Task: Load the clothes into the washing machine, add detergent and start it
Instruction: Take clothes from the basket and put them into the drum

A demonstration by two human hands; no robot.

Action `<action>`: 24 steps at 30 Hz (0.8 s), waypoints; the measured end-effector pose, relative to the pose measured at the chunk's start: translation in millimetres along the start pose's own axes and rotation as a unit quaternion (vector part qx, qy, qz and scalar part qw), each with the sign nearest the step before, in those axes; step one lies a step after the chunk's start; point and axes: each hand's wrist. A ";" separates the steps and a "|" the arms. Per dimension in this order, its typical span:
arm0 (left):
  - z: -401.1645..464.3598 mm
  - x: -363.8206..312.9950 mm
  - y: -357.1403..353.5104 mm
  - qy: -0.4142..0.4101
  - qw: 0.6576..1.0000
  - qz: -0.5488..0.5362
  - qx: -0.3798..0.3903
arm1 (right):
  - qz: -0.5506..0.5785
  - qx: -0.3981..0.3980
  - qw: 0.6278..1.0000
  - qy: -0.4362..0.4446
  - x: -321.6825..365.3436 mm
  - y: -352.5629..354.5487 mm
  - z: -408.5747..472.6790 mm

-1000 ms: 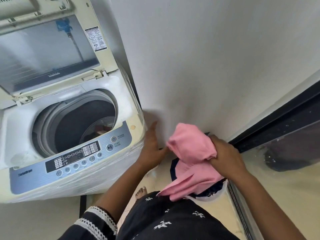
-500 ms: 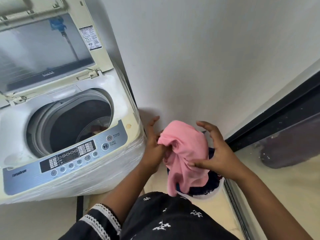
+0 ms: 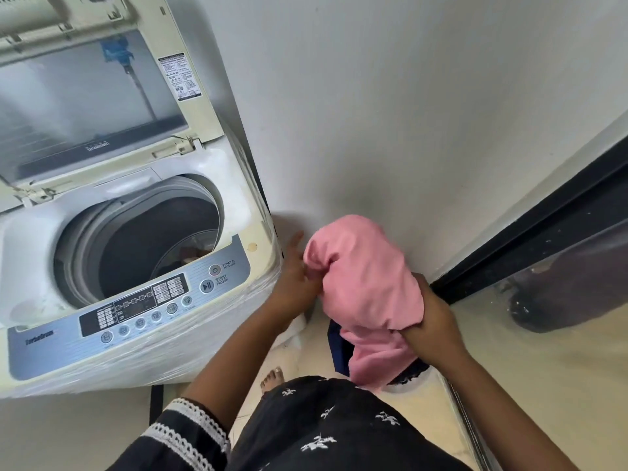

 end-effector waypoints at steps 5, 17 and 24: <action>-3.5 27.4 3.2 -0.243 0.936 0.205 0.149 | -0.322 -0.002 0.929 0.184 13.9 7.5 13.8; -25.2 -2.2 1.8 0.016 0.947 -0.318 0.035 | 0.104 0.062 0.975 0.185 49.2 10.5 20.1; -23.7 -6.6 9.5 0.180 0.841 -0.506 0.065 | 0.315 0.068 0.946 0.042 44.4 -18.5 -7.9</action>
Point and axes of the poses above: each hand's wrist, its own z-axis towards the middle knuckle, its own y-axis out of the back of the hand, x = y × z, and after that the axes turned 13 degrees about -x, right-handed
